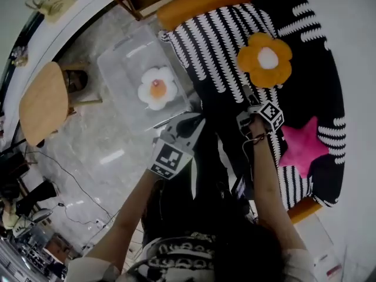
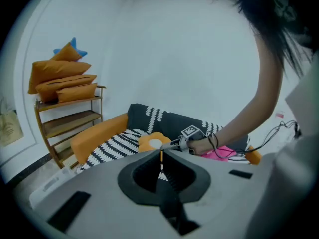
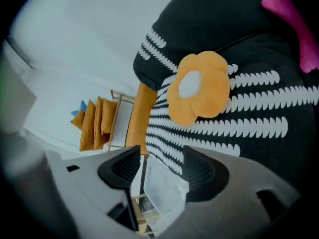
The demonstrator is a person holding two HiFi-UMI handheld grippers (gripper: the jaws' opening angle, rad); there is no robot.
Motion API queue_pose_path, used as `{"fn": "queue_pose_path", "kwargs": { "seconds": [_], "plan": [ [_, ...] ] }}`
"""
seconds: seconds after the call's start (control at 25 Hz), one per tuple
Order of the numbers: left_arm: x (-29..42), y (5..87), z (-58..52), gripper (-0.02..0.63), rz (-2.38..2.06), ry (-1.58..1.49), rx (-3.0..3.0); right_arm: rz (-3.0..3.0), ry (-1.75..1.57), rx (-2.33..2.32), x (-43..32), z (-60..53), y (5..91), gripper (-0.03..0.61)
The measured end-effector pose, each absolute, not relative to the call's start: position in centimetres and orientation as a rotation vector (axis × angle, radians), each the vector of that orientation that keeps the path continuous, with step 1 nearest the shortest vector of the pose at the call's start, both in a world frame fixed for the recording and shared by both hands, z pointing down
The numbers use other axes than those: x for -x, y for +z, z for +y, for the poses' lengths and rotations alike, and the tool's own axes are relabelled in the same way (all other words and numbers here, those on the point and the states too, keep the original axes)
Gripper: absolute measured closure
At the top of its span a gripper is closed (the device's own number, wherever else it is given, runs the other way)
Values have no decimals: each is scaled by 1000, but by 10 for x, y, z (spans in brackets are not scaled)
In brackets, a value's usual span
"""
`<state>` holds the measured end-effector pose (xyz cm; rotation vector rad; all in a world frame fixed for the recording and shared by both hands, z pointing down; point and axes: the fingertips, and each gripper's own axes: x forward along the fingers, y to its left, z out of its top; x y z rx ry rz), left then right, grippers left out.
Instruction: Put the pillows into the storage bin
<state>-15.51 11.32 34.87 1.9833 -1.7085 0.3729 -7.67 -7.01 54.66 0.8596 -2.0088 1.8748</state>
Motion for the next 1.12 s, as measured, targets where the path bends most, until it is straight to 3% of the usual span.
{"fn": "queue_pose_path", "kwargs": {
  "seconds": [0.52, 0.92, 1.04, 1.12],
  "plan": [
    [197, 430, 23, 601, -1539, 470, -2123, -1825, 2112, -1444, 8, -185, 640, 288],
    [185, 494, 13, 601, -1493, 500, -2069, -1738, 1860, -1425, 0, -218, 732, 256],
    [175, 505, 19, 601, -1479, 511, -2064, -1749, 1835, -1389, 0, -222, 740, 303],
    [172, 510, 26, 601, -1474, 541, -2060, -1782, 1873, -1346, 4, -219, 735, 387]
  ]
}}
